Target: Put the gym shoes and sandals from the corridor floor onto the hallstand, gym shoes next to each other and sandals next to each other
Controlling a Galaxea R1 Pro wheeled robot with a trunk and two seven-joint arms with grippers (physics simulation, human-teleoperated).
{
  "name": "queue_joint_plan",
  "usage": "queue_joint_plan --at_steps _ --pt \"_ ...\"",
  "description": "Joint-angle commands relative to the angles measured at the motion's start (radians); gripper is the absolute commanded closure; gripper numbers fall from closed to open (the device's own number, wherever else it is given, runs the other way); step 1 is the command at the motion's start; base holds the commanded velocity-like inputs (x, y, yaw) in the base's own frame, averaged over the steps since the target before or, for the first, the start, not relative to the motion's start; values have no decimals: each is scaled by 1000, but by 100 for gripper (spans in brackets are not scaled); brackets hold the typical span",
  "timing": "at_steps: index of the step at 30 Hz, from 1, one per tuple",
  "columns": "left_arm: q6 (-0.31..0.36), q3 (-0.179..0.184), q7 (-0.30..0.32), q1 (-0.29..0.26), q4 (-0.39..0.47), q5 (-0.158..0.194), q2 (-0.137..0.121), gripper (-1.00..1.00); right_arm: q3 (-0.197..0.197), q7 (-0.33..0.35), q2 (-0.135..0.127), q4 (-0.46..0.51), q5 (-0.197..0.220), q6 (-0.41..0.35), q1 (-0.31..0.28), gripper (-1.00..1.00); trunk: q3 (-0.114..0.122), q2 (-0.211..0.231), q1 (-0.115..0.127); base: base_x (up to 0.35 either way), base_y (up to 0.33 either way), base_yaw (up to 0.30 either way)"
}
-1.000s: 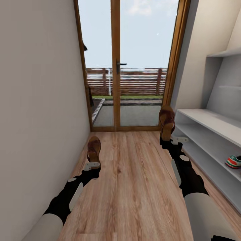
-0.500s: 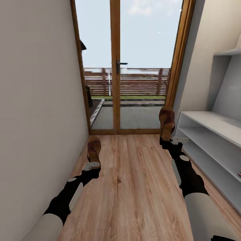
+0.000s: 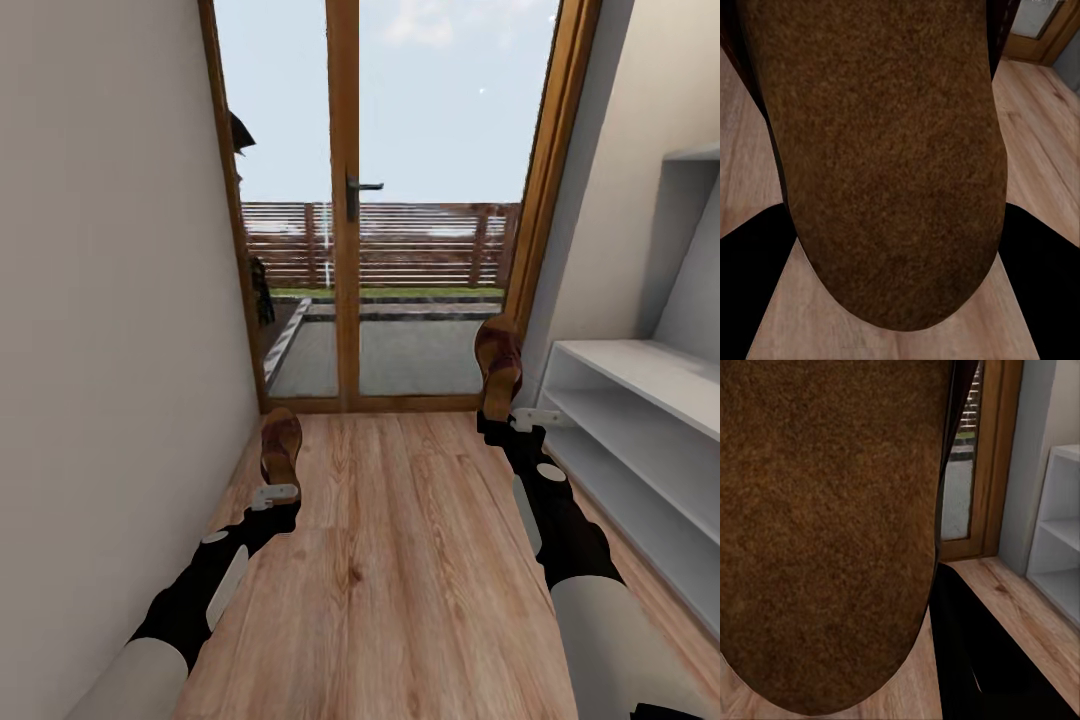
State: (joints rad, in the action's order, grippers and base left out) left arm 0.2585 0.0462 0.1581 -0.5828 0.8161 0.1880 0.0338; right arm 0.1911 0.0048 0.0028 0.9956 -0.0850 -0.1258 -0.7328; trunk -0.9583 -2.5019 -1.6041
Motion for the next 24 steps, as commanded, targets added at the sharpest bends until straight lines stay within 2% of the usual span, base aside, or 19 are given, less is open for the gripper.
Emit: queue_joint_plan --at_steps 1,15,24 --pt "7 0 1 -1 1 10 0 100 1 -2 0 2 -5 -6 0 100 -1 0 0 347 0 0" --pt "7 0 1 -1 1 10 0 100 1 -2 0 2 -5 -6 0 100 -1 0 0 347 0 -3" --pt "7 0 1 -1 1 10 0 100 1 -2 0 2 -5 -6 0 100 -1 0 0 347 0 -249"
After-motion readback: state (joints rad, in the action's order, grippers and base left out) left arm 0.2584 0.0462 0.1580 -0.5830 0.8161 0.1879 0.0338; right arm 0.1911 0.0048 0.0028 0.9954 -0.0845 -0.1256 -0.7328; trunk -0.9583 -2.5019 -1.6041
